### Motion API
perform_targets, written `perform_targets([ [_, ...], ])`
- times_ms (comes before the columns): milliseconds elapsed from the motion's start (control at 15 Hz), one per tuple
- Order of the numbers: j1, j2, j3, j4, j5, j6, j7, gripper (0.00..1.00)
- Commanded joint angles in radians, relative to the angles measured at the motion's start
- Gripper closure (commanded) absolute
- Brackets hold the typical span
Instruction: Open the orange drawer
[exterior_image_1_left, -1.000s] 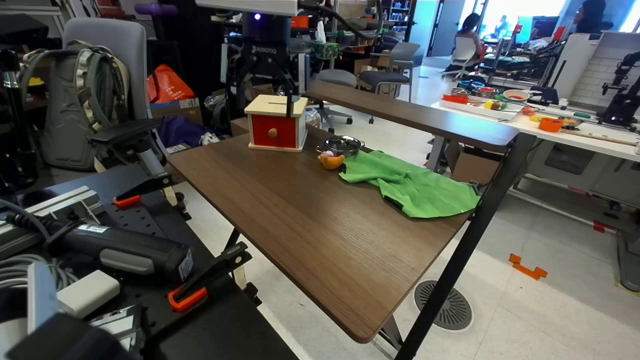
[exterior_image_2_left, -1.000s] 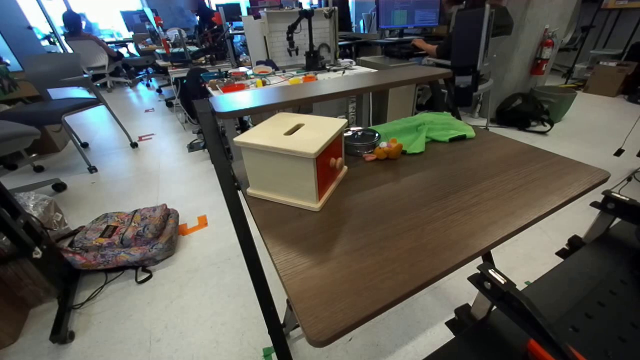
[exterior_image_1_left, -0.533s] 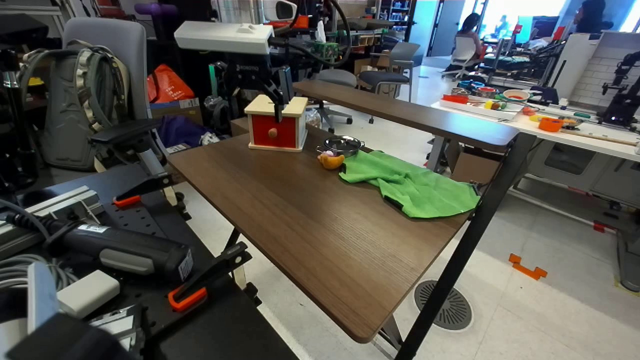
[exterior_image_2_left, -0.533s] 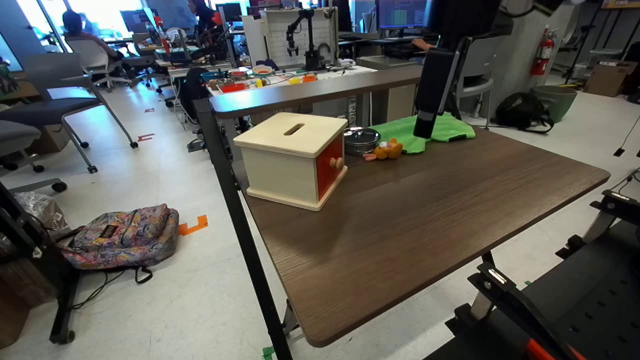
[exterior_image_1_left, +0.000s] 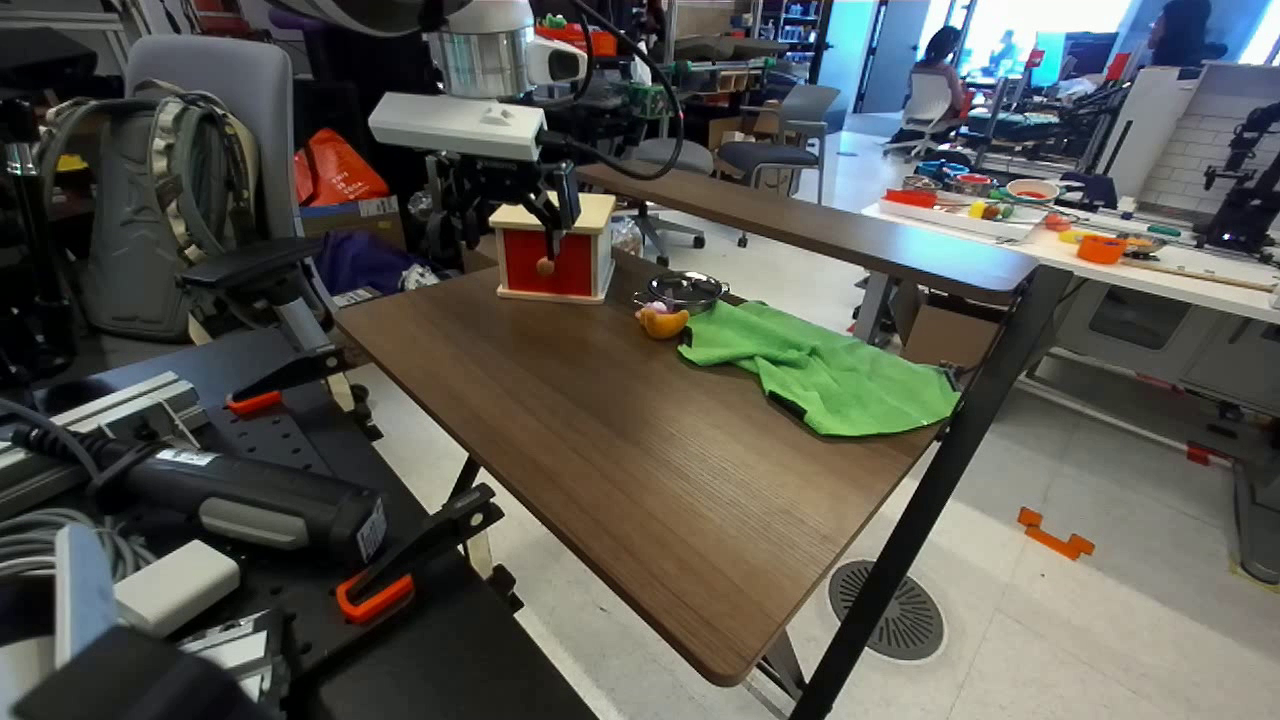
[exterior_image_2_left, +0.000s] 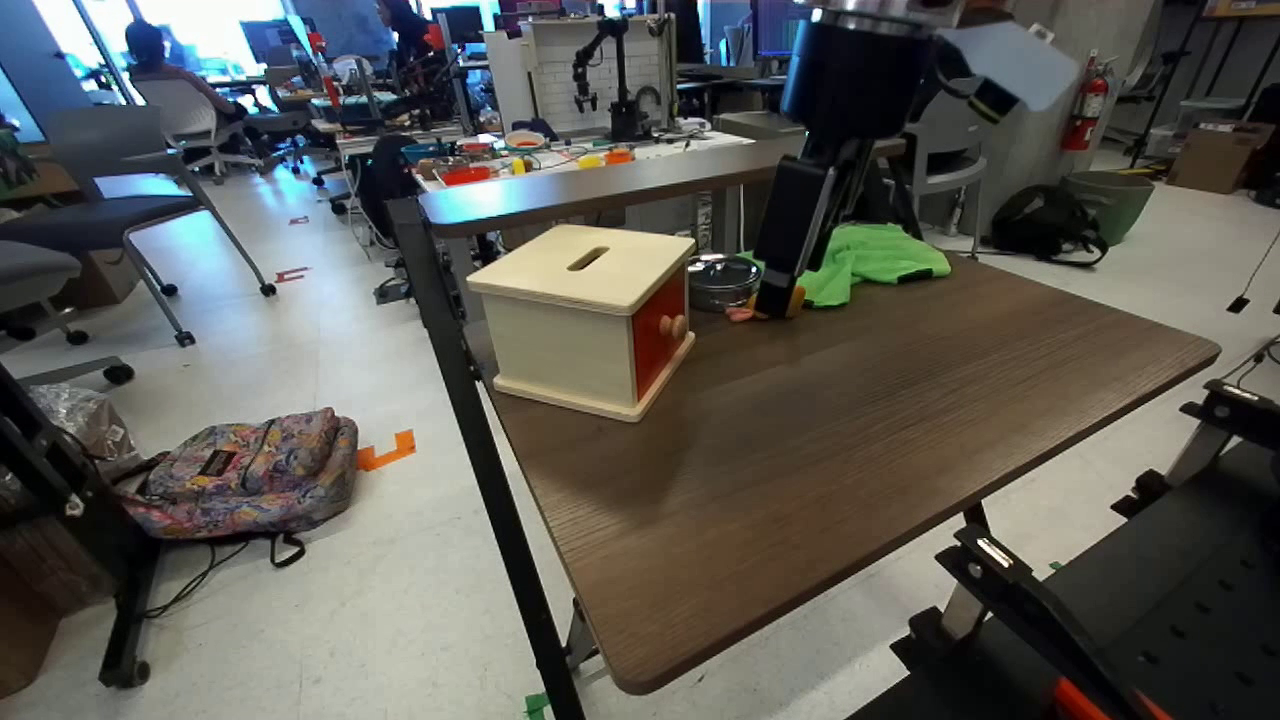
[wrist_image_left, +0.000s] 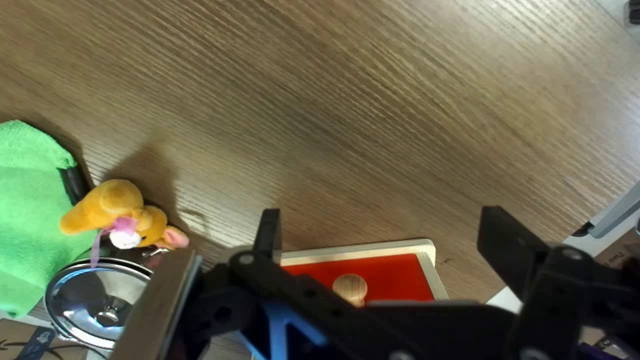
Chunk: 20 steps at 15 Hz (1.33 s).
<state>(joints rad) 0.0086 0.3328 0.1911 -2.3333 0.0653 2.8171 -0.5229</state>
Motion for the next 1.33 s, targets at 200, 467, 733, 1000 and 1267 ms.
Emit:
perform_targets([
  [200, 0.033, 0.117, -0.027, 0.075, -0.149, 0.127, 0.088, 0.00],
  [467, 0.027, 0.166, -0.013, 0.100, -0.203, 0.219, 0.123, 0.00],
  [733, 0.002, 0.223, 0.027, 0.130, -0.201, 0.279, 0.128, 0.00],
  [1000, -0.024, 0.278, 0.059, 0.170, -0.198, 0.292, 0.134, 0.00],
  [1267, -0.040, 0.314, 0.077, 0.204, -0.200, 0.296, 0.143, 0.00],
])
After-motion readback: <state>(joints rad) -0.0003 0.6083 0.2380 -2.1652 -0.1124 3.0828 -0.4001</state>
